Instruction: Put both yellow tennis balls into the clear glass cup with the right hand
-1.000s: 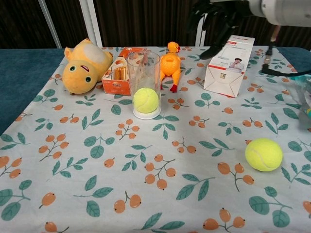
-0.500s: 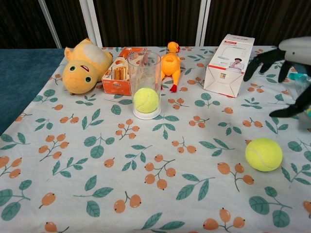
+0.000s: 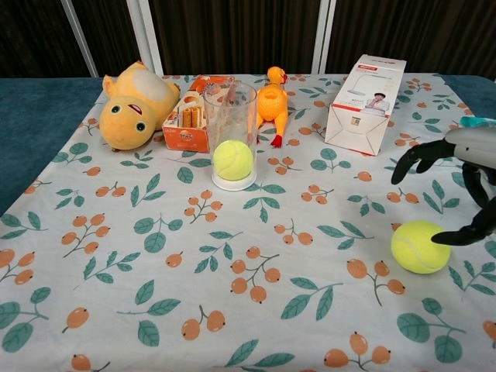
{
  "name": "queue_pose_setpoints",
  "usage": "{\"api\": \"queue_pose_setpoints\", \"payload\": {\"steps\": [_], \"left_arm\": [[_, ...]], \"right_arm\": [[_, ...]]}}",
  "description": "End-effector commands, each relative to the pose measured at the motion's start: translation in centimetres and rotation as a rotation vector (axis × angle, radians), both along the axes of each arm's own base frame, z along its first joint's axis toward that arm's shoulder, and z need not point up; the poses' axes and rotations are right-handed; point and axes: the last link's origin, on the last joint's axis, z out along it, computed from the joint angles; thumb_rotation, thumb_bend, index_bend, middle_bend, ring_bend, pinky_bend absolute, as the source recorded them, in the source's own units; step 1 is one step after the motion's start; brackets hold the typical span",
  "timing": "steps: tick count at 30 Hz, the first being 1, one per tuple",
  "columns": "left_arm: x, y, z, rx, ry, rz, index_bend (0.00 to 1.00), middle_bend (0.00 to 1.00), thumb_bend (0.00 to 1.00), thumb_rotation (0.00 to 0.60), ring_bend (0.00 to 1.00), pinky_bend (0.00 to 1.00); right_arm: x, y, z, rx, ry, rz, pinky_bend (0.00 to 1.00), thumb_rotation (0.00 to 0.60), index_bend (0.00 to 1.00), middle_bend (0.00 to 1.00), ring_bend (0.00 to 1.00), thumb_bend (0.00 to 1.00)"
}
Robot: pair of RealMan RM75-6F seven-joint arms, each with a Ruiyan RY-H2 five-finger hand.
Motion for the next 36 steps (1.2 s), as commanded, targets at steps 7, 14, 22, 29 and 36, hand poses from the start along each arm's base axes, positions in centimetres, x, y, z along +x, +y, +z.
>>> {"api": "queue_pose_setpoints", "payload": {"steps": [7,14,22,29,36], "left_arm": [[0.0,0.0,0.0,0.000,0.002,0.003,0.10,0.00,0.06,0.600,0.00,0.13],[0.0,0.1,-0.2,-0.007,0.007,0.005,0.10,0.00,0.06,0.600,0.00,0.13],[0.0,0.1,-0.1,-0.002,0.007,0.007,0.10,0.00,0.06,0.600,0.00,0.14],[0.0,0.1,-0.1,-0.001,0.005,0.007,0.10,0.00,0.06,0.600,0.00,0.13],[0.0,0.1,0.0,-0.001,0.005,0.008,0.10,0.00,0.06,0.600,0.00,0.13]], "right_arm": [[-1.6,0.2,-1.6,0.011,-0.002,-0.035,0.74,0.600,0.30,0.22,0.20,0.26],[-2.5,0.5,-2.5,0.025,-0.012,-0.063,0.80,0.600,0.30,0.22,0.20,0.27],[-2.5,0.5,-3.6,0.042,-0.016,-0.055,0.21,0.600,0.30,0.22,0.22,0.26],[-2.6,0.2,-4.3,0.036,-0.019,-0.056,0.40,0.600,0.30,0.22,0.24,0.26],[-2.8,0.0,-4.6,0.032,-0.007,-0.057,0.54,0.600,0.30,0.22,0.25,0.26]]}}
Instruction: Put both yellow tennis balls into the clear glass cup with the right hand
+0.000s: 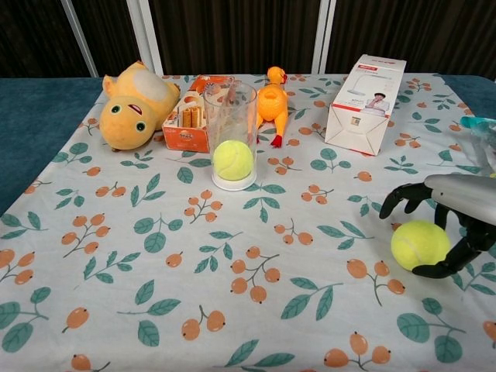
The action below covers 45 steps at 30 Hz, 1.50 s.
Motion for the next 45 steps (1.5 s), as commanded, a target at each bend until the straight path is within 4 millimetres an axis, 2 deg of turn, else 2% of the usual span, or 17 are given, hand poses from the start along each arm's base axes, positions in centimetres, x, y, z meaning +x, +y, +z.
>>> {"api": "queue_pose_setpoints", "payload": {"steps": [1,11,15,18,24,29,36,45], "left_arm": [[0.0,0.0,0.0,-0.001,0.000,0.000,0.10,0.00,0.06,0.600,0.00,0.14],[0.0,0.0,-0.1,-0.007,0.004,0.008,0.11,0.00,0.06,0.600,0.00,0.14],[0.0,0.0,-0.1,-0.006,0.004,0.009,0.11,0.00,0.06,0.600,0.00,0.13],[0.0,0.0,0.0,-0.006,0.003,0.011,0.11,0.00,0.06,0.600,0.00,0.14],[0.0,0.0,0.0,-0.007,0.003,0.011,0.12,0.00,0.06,0.600,0.00,0.14],[-0.1,0.0,0.1,-0.003,0.000,0.015,0.13,0.00,0.06,0.600,0.00,0.14],[-0.1,0.0,0.2,-0.002,-0.004,0.018,0.13,0.00,0.06,0.600,0.00,0.14],[-0.1,-0.1,0.2,-0.006,-0.005,0.021,0.14,0.00,0.06,0.600,0.00,0.14]], "right_arm": [[-0.2,0.0,-0.1,0.003,0.007,-0.004,0.55,0.600,0.30,0.22,0.25,0.26],[-0.4,0.1,-0.5,0.017,0.018,-0.007,0.69,0.600,0.33,0.23,0.34,0.27],[-0.4,0.0,-0.7,0.011,0.012,-0.017,0.73,0.600,0.39,0.31,0.44,0.42],[-0.3,0.1,-0.9,0.004,0.015,-0.017,0.76,0.600,0.42,0.35,0.49,0.48],[0.0,0.1,-1.1,0.004,0.023,-0.007,0.80,0.600,0.50,0.44,0.58,0.54],[0.4,-0.3,-0.8,-0.010,0.011,-0.008,0.84,0.600,0.56,0.50,0.60,0.59],[1.7,-1.7,0.8,-0.044,-0.064,-0.015,0.87,0.600,0.64,0.53,0.65,0.61],[5.8,-5.9,4.7,-0.087,-0.097,0.084,0.92,0.600,0.67,0.55,0.69,0.61]]}}
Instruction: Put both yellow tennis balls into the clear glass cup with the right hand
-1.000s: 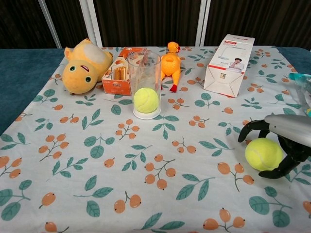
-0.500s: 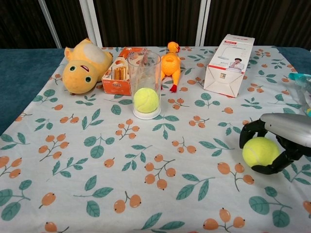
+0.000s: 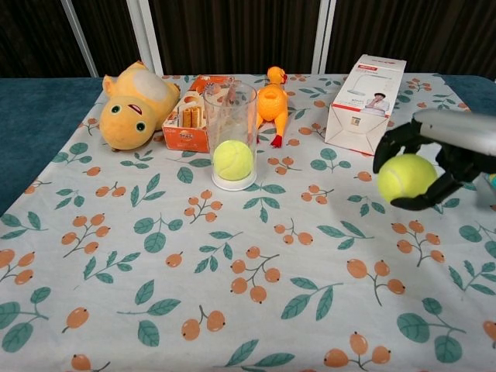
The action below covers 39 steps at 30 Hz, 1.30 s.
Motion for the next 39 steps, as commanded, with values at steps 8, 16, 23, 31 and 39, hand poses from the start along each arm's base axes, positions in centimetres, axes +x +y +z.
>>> {"api": "queue_pose_setpoints", "payload": {"steps": [8,16,23,31,39], "left_arm": [[0.0,0.0,0.0,0.000,0.002,0.006,0.15,0.00,0.06,0.600,0.00,0.14],[0.0,0.0,-0.1,-0.005,0.004,0.007,0.15,0.00,0.06,0.600,0.00,0.14],[0.0,0.0,0.1,0.002,-0.001,0.010,0.15,0.00,0.06,0.600,0.00,0.14],[-0.1,0.0,0.3,0.002,-0.009,0.009,0.15,0.00,0.06,0.600,0.00,0.14],[-0.1,-0.1,0.5,0.005,-0.013,0.009,0.15,0.00,0.06,0.600,0.00,0.14]], "right_arm": [[6.0,-5.1,3.0,-0.030,-0.003,0.091,0.95,0.600,0.67,0.55,0.69,0.61],[11.9,-8.2,2.9,0.028,-0.023,0.136,0.97,0.600,0.67,0.55,0.69,0.61],[16.8,-10.0,1.1,0.015,0.013,0.179,0.99,0.600,0.67,0.55,0.69,0.61],[19.5,-10.7,-0.9,0.030,-0.023,0.151,1.00,0.600,0.67,0.55,0.69,0.61],[20.0,-10.7,-2.8,0.057,-0.013,0.140,1.00,0.600,0.56,0.50,0.58,0.56]]}}
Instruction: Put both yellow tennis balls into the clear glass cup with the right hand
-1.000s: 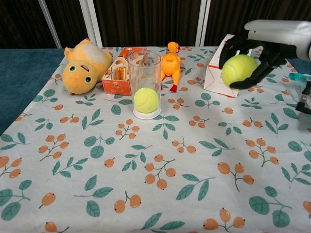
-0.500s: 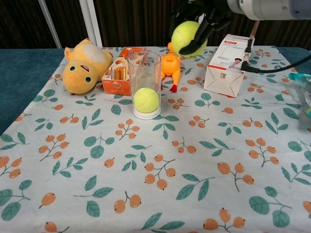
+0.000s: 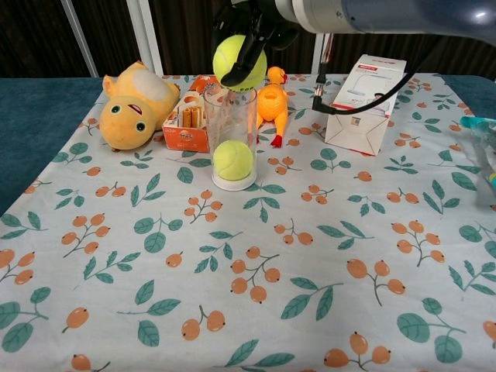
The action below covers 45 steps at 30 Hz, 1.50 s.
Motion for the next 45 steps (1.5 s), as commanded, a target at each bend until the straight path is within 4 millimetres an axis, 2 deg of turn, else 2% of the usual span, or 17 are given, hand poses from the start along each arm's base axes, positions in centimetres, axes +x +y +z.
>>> {"api": "queue_pose_setpoints", "payload": {"steps": [1,3,6,15,24,29,33,36,39,44,45], "left_arm": [[0.0,0.0,0.1,0.002,-0.001,0.001,0.15,0.00,0.06,0.600,0.00,0.14],[-0.1,0.0,0.1,0.004,-0.003,0.003,0.15,0.00,0.06,0.600,0.00,0.14],[-0.1,0.0,0.2,0.004,-0.003,0.004,0.15,0.00,0.06,0.600,0.00,0.14],[-0.1,0.0,0.0,-0.001,0.001,0.005,0.15,0.00,0.06,0.600,0.00,0.14],[-0.1,0.0,0.1,0.000,0.000,0.010,0.15,0.00,0.06,0.600,0.00,0.14],[-0.2,0.0,0.2,0.004,-0.003,0.013,0.15,0.00,0.06,0.600,0.00,0.14],[-0.2,0.0,0.3,0.008,-0.004,0.014,0.15,0.00,0.06,0.600,0.00,0.14],[-0.2,0.0,0.3,0.008,-0.003,0.013,0.15,0.00,0.06,0.600,0.00,0.14],[-0.2,-0.1,0.2,0.007,0.000,0.016,0.16,0.00,0.06,0.600,0.00,0.14],[-0.1,-0.1,-0.2,-0.005,0.012,0.019,0.17,0.00,0.06,0.600,0.00,0.14],[-0.1,-0.1,-0.3,-0.008,0.014,0.019,0.17,0.00,0.06,0.600,0.00,0.15]], "right_arm": [[-0.1,-0.1,-0.6,0.006,0.019,-0.005,1.00,0.600,0.53,0.48,0.54,0.54],[-0.3,-0.1,-0.7,0.010,0.030,-0.010,1.00,0.600,0.45,0.42,0.44,0.45],[-0.7,-0.1,-0.6,0.023,0.054,-0.020,1.00,0.600,0.39,0.34,0.37,0.38],[-0.7,0.1,-0.4,0.036,0.055,-0.038,1.00,0.600,0.31,0.24,0.28,0.22],[-0.1,-0.1,0.1,0.013,0.030,-0.041,1.00,0.600,0.29,0.23,0.26,0.19],[-0.5,-0.6,2.4,-0.058,0.041,-0.032,1.00,0.600,0.29,0.23,0.26,0.19],[-2.4,-0.6,5.9,-0.149,0.047,-0.026,1.00,0.600,0.29,0.23,0.26,0.19],[-4.7,0.3,8.2,-0.186,0.047,-0.032,1.00,0.600,0.29,0.23,0.26,0.19],[-8.2,2.5,10.3,-0.181,0.092,-0.051,1.00,0.600,0.29,0.22,0.23,0.19],[-13.1,6.3,12.4,-0.143,0.142,-0.083,1.00,0.600,0.29,0.18,0.13,0.19],[-13.9,7.0,12.7,-0.143,0.156,-0.084,0.86,0.600,0.29,0.17,0.12,0.19]]}}
